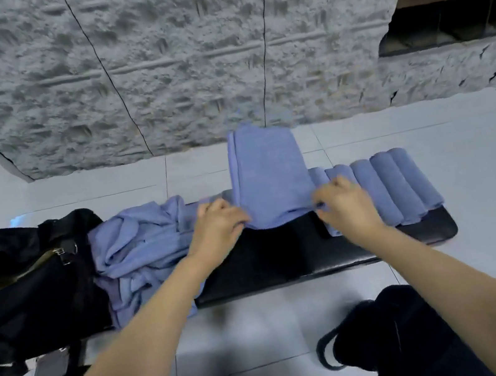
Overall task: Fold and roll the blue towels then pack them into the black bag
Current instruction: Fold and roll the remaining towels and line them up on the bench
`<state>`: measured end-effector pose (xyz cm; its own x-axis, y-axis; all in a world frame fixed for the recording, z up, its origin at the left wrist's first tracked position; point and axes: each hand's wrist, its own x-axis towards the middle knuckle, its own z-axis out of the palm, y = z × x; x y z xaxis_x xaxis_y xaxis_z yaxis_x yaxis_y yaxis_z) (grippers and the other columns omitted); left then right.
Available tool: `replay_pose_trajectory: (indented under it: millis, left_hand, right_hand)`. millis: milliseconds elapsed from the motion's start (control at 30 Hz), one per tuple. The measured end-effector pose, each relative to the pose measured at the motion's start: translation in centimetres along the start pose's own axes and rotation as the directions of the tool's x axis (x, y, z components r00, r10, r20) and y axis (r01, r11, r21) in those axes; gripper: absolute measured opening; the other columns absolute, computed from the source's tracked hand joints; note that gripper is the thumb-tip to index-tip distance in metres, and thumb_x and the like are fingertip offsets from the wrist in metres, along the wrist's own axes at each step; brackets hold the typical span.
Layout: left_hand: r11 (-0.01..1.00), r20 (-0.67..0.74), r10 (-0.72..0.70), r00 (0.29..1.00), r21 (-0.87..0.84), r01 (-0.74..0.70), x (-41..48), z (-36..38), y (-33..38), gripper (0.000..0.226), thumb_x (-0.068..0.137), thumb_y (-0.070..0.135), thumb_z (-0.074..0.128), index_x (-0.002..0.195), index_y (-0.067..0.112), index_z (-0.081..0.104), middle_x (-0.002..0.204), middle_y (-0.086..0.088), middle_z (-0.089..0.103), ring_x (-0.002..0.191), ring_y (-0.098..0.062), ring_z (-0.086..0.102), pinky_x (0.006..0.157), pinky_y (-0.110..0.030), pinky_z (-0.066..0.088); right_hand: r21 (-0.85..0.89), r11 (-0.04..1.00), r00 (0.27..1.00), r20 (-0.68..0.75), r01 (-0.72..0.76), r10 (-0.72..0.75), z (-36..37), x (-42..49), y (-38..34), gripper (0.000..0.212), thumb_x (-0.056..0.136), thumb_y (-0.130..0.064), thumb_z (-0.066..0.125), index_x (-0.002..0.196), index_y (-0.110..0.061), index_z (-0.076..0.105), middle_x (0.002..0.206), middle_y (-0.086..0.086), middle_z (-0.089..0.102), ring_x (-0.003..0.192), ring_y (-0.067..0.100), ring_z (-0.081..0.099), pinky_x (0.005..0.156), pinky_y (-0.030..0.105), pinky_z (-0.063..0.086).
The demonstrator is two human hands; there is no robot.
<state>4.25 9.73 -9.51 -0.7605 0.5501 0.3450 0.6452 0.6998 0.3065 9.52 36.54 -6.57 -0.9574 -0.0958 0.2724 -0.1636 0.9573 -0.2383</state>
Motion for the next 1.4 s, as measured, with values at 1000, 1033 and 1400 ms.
replay_pose_trajectory:
  millis: [1000,1033,1400]
  left_hand:
    - [0.944,0.176,-0.023,0.984,0.329,-0.037,-6.6,8.6,1.9,0.022,0.057,-0.002,0.076,0.068,0.016,0.068,0.07,0.002,0.055,0.073,-0.021,0.04,0.062,-0.031,0.023]
    - [0.936,0.164,0.044,0.986,0.339,-0.098,-7.0,8.6,1.5,0.017,0.063,0.002,0.074,0.071,0.016,0.068,0.072,0.003,0.055,0.074,-0.021,0.038,0.061,-0.031,0.025]
    - [0.959,0.283,-0.147,0.948,0.274,0.067,-5.7,7.8,1.7,0.014,0.073,0.016,0.074,0.085,0.018,0.066,0.076,0.005,0.064,0.081,-0.021,0.053,0.071,-0.031,0.029]
  right_hand:
    - [-0.17,0.969,0.977,0.142,0.18,-0.157,10.4,-8.8,0.5,0.028,0.053,0.01,0.065,0.068,-0.012,0.059,0.072,0.0,0.057,0.068,0.026,0.051,0.055,0.032,0.032]
    - [-0.193,0.954,0.969,0.129,0.231,-0.209,10.3,-9.1,0.9,0.021,0.06,0.004,0.063,0.07,-0.014,0.059,0.074,-0.001,0.058,0.07,0.026,0.051,0.056,0.033,0.031]
    - [0.037,0.993,0.965,0.24,-0.116,0.104,9.1,-7.8,0.8,0.021,0.076,-0.003,0.067,0.095,-0.01,0.061,0.081,0.002,0.06,0.085,0.025,0.051,0.073,0.036,0.044]
